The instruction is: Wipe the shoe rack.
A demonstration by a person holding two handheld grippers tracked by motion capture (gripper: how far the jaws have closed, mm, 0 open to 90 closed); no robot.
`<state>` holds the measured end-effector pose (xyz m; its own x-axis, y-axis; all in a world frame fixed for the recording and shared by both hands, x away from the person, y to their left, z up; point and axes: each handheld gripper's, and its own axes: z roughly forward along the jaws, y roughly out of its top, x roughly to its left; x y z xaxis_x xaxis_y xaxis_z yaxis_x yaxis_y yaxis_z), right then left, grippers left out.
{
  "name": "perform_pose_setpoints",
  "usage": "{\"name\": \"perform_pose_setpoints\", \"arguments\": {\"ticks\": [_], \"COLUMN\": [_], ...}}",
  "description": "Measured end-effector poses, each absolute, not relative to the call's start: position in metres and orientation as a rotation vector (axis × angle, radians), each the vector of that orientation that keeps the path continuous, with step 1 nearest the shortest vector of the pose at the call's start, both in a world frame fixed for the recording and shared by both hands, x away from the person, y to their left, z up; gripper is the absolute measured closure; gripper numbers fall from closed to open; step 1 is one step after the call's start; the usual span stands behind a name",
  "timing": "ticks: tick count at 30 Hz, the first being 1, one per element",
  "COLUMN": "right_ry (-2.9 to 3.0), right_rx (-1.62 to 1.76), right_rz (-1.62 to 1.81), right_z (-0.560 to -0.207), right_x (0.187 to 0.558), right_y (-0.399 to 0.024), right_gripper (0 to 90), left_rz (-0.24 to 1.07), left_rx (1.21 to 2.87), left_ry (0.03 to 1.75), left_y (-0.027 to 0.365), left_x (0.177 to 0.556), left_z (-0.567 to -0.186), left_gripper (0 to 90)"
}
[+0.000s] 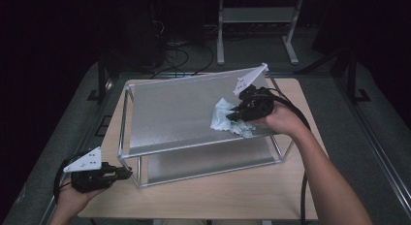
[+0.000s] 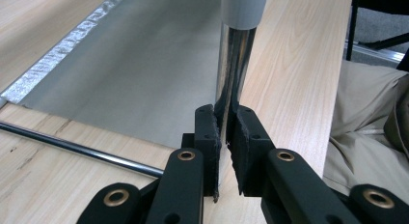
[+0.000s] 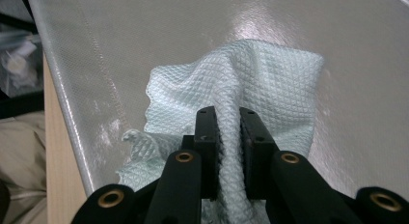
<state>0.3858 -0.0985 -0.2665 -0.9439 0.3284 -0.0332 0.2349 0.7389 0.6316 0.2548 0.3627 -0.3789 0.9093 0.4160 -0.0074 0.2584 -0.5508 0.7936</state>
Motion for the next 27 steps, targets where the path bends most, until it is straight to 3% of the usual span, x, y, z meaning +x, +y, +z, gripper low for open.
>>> {"name": "perform_pose_setpoints", "arguments": {"ticks": [14, 21, 27], "right_ry": [2.757, 2.737, 2.698], "right_rx": [0.618, 0.603, 0.703], "right_rz": [0.996, 1.045, 1.034], "right_z": [-0.267, -0.270, -0.270], "right_x": [0.386, 0.379, 0.379], "right_y": [-0.158, -0.158, -0.188], "right_gripper": [79.8, 79.8, 79.9], "left_rz": [0.224, 0.224, 0.223], "left_rx": [2.181, 2.176, 2.188], "left_ry": [0.473, 0.482, 0.476], "left_y": [0.363, 0.361, 0.361], "left_x": [0.256, 0.258, 0.257], "left_z": [-0.379, -0.380, -0.379], "left_gripper": [81.5, 81.5, 81.5]}}
